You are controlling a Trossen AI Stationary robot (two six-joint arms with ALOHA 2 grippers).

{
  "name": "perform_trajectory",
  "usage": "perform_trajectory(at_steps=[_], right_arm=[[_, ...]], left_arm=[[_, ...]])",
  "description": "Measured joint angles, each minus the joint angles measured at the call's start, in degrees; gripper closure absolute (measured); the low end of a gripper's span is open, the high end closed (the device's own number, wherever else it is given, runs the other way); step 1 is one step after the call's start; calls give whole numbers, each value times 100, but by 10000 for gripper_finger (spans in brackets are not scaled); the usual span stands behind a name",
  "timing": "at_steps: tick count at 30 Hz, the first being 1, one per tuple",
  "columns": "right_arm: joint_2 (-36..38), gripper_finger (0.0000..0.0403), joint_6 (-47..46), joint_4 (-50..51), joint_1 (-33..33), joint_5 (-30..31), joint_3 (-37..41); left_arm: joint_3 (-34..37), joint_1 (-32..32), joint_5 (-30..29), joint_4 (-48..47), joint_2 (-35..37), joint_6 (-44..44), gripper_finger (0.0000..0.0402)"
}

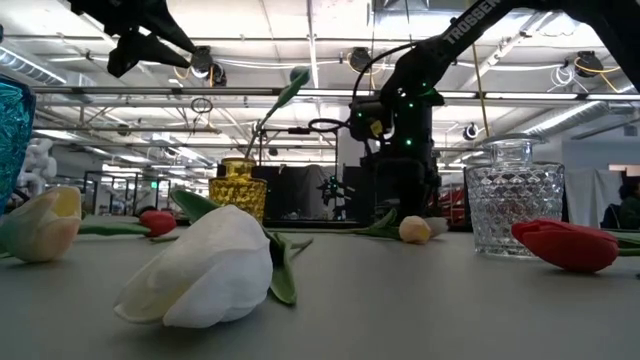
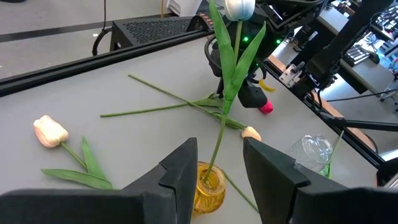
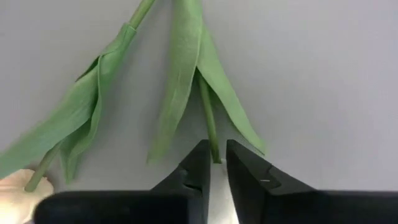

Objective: Sort flowers into vase by color
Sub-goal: Put the top white tulip into the yellow vase

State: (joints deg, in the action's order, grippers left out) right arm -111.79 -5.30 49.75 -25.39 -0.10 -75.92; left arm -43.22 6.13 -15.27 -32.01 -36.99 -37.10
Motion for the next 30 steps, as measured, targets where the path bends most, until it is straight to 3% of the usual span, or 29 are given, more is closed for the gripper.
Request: perform_trajectory(at_steps=[6,24,30], right_arm=[[0,400,38,125,0,-2,0],[0,403,345,1263,0,0,0],[0,399,352,1215,4,-2,0]], left_arm=[[0,0,0,0,0,2,265],[0,1,0,-7,0,46,265],[0,1,0,-15,0,48,265]])
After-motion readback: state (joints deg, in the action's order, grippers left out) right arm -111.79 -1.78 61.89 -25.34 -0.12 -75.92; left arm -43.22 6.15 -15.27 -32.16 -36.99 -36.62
